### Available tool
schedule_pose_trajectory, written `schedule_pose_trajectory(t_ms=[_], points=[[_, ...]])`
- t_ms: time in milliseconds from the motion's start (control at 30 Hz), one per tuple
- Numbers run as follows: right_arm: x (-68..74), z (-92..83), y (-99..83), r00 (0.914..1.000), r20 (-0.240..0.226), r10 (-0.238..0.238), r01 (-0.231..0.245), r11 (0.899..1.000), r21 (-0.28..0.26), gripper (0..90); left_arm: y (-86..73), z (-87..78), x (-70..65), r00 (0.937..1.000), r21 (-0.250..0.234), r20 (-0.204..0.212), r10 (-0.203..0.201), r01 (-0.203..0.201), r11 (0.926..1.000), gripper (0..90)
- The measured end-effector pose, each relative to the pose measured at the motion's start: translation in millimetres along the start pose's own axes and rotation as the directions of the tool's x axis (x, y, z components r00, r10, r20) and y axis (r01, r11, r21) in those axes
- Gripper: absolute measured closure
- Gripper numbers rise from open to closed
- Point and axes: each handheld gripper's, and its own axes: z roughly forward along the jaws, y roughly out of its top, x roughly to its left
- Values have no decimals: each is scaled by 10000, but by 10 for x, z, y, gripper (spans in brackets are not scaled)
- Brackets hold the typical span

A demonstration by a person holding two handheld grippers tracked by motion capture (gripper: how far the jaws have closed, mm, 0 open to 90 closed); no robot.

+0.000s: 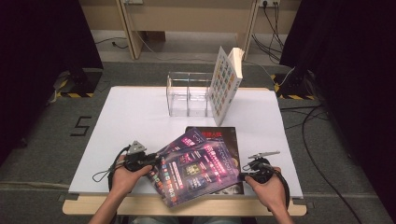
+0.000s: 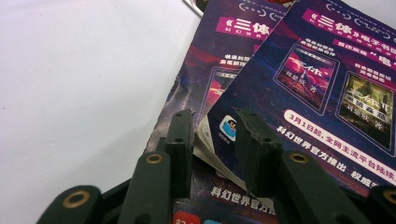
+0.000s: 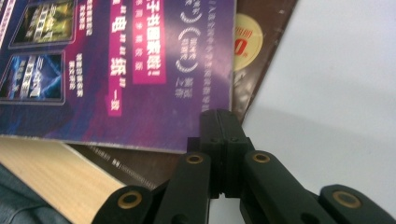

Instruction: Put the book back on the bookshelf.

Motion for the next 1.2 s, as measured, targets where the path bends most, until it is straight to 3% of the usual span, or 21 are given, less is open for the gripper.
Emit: schedule_pose_trajectory(t_ms=[367,667,700,767,1067,1200], points=[[41,3,-123,9998,8,-205,204,9990,405,900,3,2,0,10000,28,-4,-4,4,10000,671],[60,15,-105,9987,293,-408,405,9991,126,900,2,-11,-1,10000,81,16,-22,22,10000,678],[83,13,-97,9993,313,-181,176,9997,156,900,0,-15,-1,10000,85,29,-28,28,10000,679],[71,15,-89,9983,354,-463,459,9989,131,900,-8,-18,4,9999,70,81,-138,137,9999,679],[98,-9,-135,9983,305,-493,474,9970,611,900,-12,-12,3,9999,67,66,-145,144,9999,679],[103,5,-144,9974,382,-611,589,9968,545,900,-11,-13,3,9999,74,67,-138,137,9999,679]])
